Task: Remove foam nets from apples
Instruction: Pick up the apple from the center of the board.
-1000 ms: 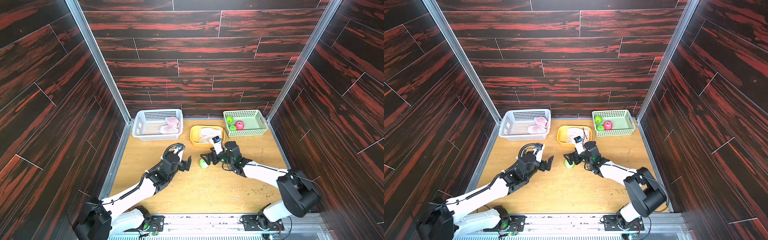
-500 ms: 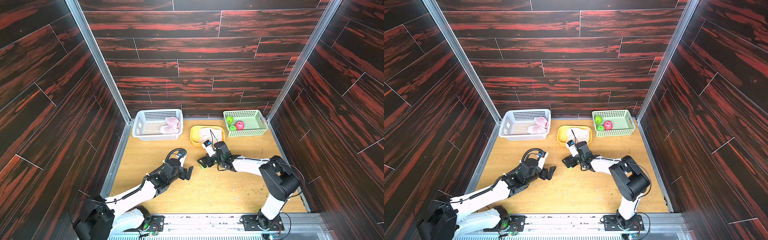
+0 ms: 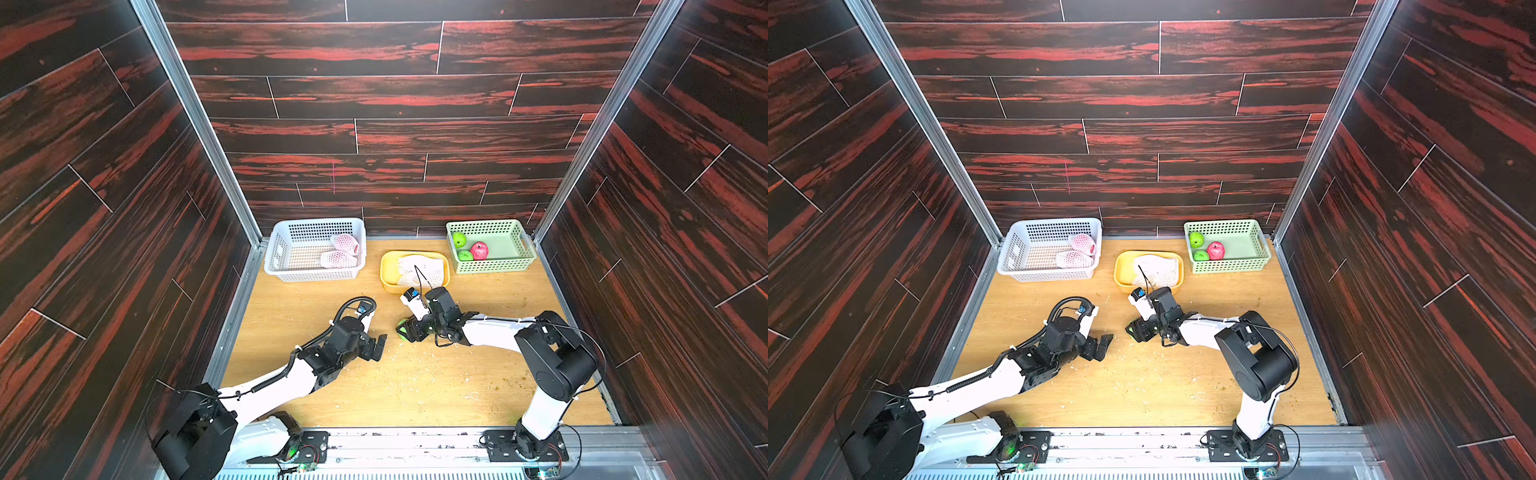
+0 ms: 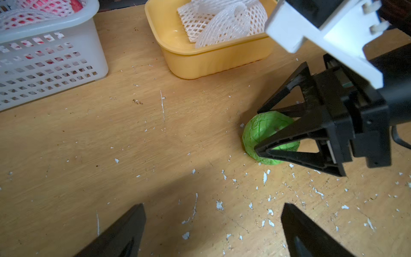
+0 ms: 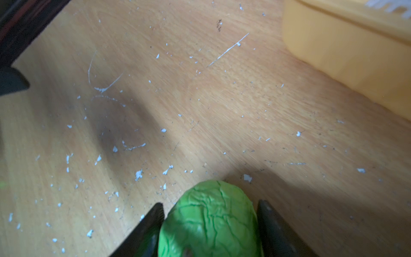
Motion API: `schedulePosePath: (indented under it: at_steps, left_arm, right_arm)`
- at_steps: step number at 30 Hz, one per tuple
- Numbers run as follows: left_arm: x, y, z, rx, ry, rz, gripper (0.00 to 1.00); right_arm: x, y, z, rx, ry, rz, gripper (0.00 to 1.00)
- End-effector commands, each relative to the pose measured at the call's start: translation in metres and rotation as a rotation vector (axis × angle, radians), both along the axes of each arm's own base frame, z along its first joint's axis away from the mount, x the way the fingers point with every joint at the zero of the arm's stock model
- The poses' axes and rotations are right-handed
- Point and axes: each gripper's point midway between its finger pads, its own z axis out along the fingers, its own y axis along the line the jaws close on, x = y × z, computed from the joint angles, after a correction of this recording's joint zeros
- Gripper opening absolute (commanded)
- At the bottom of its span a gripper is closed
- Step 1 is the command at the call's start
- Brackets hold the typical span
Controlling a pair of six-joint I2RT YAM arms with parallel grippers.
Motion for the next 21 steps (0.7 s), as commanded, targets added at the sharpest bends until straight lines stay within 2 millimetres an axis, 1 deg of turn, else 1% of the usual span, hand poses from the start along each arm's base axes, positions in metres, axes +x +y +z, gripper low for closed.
schedulePosePath:
  at_steps: [1,3,4,6,7,9,11,13,15,19,20,21]
  left_arm:
    - [0.007,-0.007,0.014,-0.039,-0.032,0.005,1.00]
    - [0.008,-0.008,0.014,-0.033,-0.029,0.002,1.00]
    - [0.008,-0.008,0.013,-0.031,-0.027,0.002,1.00]
    - [0.008,-0.010,0.012,-0.030,-0.021,-0.001,1.00]
    - [0.008,-0.010,0.011,-0.029,-0.020,-0.003,1.00]
    - [0.008,-0.010,0.011,-0.029,-0.021,-0.002,1.00]
    - [0.009,-0.009,0.012,-0.026,-0.024,0.004,1.00]
    - [0.009,-0.007,0.011,-0.019,-0.026,0.009,1.00]
    - [0.010,-0.007,0.012,-0.017,-0.027,0.012,1.00]
    - [0.010,-0.007,0.014,-0.024,-0.035,0.009,1.00]
    - [0.010,-0.008,0.015,-0.030,-0.040,0.006,1.00]
    - [0.010,-0.009,0.017,-0.035,-0.045,0.002,1.00]
  right_arm:
    - [-0.012,-0.001,-0.016,-0.025,0.032,0.031,0.64]
    - [-0.012,-0.001,-0.016,-0.028,0.034,0.035,0.62]
    - [-0.012,0.000,-0.017,-0.029,0.033,0.038,0.64]
    - [-0.010,-0.003,-0.021,-0.047,0.031,0.019,0.75]
    - [-0.009,-0.004,-0.022,-0.053,0.032,0.014,0.77]
    - [-0.010,-0.006,-0.026,-0.067,0.033,0.013,0.77]
    - [-0.011,-0.006,-0.026,-0.065,0.033,0.015,0.77]
    - [-0.011,-0.005,-0.024,-0.061,0.029,0.023,0.72]
    - [-0.012,-0.004,-0.024,-0.060,0.028,0.031,0.70]
    - [-0.013,-0.004,-0.026,-0.057,0.035,0.034,0.54]
    - [-0.013,-0.004,-0.024,-0.051,0.031,0.032,0.46]
    - [-0.013,-0.003,-0.022,-0.045,0.027,0.030,0.41]
